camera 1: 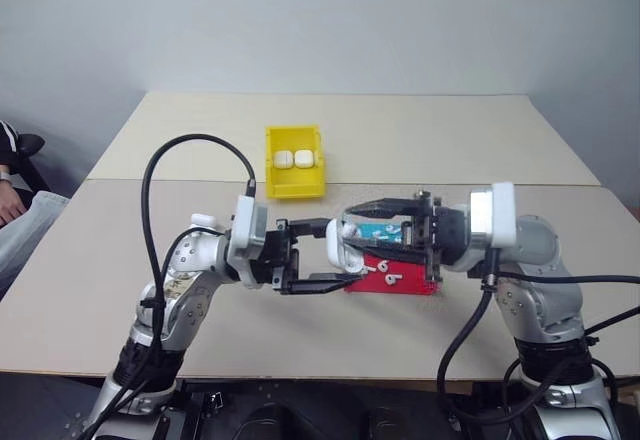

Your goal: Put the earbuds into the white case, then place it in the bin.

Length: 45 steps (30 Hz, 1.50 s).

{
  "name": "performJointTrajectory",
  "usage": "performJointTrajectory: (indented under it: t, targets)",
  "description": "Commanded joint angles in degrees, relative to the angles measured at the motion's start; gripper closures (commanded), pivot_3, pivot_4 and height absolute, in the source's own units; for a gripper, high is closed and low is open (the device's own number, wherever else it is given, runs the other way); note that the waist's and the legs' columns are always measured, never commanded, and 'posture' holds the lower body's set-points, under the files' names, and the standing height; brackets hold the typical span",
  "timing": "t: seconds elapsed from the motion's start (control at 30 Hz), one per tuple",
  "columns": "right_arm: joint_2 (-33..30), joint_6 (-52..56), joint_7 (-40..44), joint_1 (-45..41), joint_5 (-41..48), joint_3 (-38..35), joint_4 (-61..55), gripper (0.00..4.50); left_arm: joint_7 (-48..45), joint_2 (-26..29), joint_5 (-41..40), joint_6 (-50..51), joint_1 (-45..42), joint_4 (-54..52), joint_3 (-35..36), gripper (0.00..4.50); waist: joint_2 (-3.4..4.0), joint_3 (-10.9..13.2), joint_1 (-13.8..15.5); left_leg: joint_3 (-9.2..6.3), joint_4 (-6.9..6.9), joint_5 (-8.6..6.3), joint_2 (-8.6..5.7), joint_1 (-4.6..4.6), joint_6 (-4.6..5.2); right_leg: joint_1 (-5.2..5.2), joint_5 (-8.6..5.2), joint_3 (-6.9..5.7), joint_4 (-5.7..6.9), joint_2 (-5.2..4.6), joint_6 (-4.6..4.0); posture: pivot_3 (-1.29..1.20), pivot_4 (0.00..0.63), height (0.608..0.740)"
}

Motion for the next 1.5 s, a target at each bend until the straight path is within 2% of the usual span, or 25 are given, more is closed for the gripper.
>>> performJointTrajectory:
  t: [0.03,0.23,0.4,0.47,0.53,0.63,0.73,0.87,1.1,1.33,1.43,1.5]
  targets:
    - [-0.8,-2.4,0.8,0.1,-1.6,1.4,-0.2,1.57,0.0,-0.2,-0.4,-1.0,-1.1,-1.2,0.5,1.71,0.0,0.0,0.0,0.0,0.0,0.0,0.0,0.0,0.0,0.0,0.0,0.0,0.0,0.0,0.0,0.0,0.15,0.74]
    - [-2.9,-3.6,3.9,0.6,0.0,0.6,-0.3,1.57,0.0,0.4,1.1,-1.3,-0.7,-0.7,0.9,1.71,0.0,0.0,0.0,0.0,0.0,0.0,0.0,0.0,0.0,0.0,0.0,0.0,0.0,0.0,0.0,0.0,0.15,0.74]
    - [-10.4,3.0,4.4,-3.4,1.3,-2.3,2.2,1.57,-3.8,5.4,5.4,-5.5,3.3,1.3,1.9,1.71,0.01,0.0,-0.3,0.01,0.0,0.0,0.0,0.0,0.0,0.0,0.0,0.0,-0.01,0.0,0.0,0.0,0.15,0.74]
    - [-16.0,5.2,5.1,-7.7,-4.0,-0.4,7.1,1.57,-5.6,8.3,6.6,-7.8,6.5,1.5,2.8,1.71,0.01,0.0,-0.5,0.05,-0.01,0.0,0.02,0.02,0.01,-0.03,0.0,0.03,0.0,0.0,-0.02,0.0,0.15,0.74]
    - [-20.4,2.9,7.9,-11.8,-11.0,3.3,13.4,1.57,-5.4,10.2,6.6,-8.2,9.5,-0.1,3.7,1.71,0.02,0.0,-0.6,0.07,-0.04,-0.01,0.04,0.02,0.01,-0.09,-0.01,0.03,0.02,0.0,-0.05,0.0,0.15,0.74]
    - [-23.6,-6.0,10.9,-18.6,-25.2,12.1,24.6,1.57,-4.3,10.6,6.9,-9.5,12.4,-1.1,4.6,1.71,0.01,0.0,-0.7,0.08,-0.14,-0.01,0.05,0.02,0.01,-0.13,-0.03,0.03,-0.03,0.0,-0.07,0.0,0.15,0.74]
    - [-21.8,-12.2,11.1,-27.2,-36.3,19.8,37.1,1.57,-3.3,10.5,8.2,-11.1,14.2,-1.2,4.5,1.71,0.02,0.0,-1.0,0.18,-0.14,0.0,0.02,-0.01,0.0,-0.17,-0.03,0.08,-0.04,-0.04,-0.06,0.0,0.15,0.74]
    - [-17.4,-19.4,12.8,-36.2,-44.3,26.4,51.1,1.57,-1.1,9.6,9.1,-11.7,16.1,-2.4,4.1,1.71,0.03,0.0,-1.5,0.24,-0.18,0.04,0.03,-0.07,-0.06,-0.28,-0.03,0.11,0.0,-0.03,-0.06,0.0,0.15,0.74]
    - [-10.3,-22.0,15.4,-44.2,-49.5,30.1,65.3,1.57,1.2,10.3,10.0,-11.6,18.8,-4.4,3.8,1.71,0.04,0.0,-1.5,0.38,-0.21,0.09,0.05,-0.08,-0.15,-0.34,-0.02,0.19,0.03,-0.04,-0.07,0.0,0.15,0.74]
    - [-6.4,-23.3,15.3,-46.5,-54.3,32.3,72.8,1.57,2.5,10.4,10.6,-11.7,20.1,-5.3,3.3,1.71,0.06,0.0,-1.4,0.39,-0.22,0.1,0.07,-0.08,-0.16,-0.37,-0.01,0.17,0.09,-0.03,-0.1,0.0,0.15,0.74]
    - [-5.0,-24.0,14.4,-46.8,-55.4,32.6,74.9,2.17,2.7,10.1,11.0,-12.0,20.2,-5.0,3.1,1.71,0.07,0.0,-1.5,0.4,-0.24,0.12,0.07,-0.08,-0.2,-0.41,-0.01,0.18,0.08,-0.03,-0.1,0.0,0.15,0.74]
    - [-4.2,-24.1,14.5,-47.0,-55.5,32.3,76.0,2.17,2.8,10.0,11.0,-12.2,20.3,-4.9,3.1,1.71,0.07,0.0,-1.5,0.41,-0.25,0.12,0.07,-0.08,-0.2,-0.41,-0.01,0.19,0.09,-0.03,-0.1,0.0,0.15,0.74]
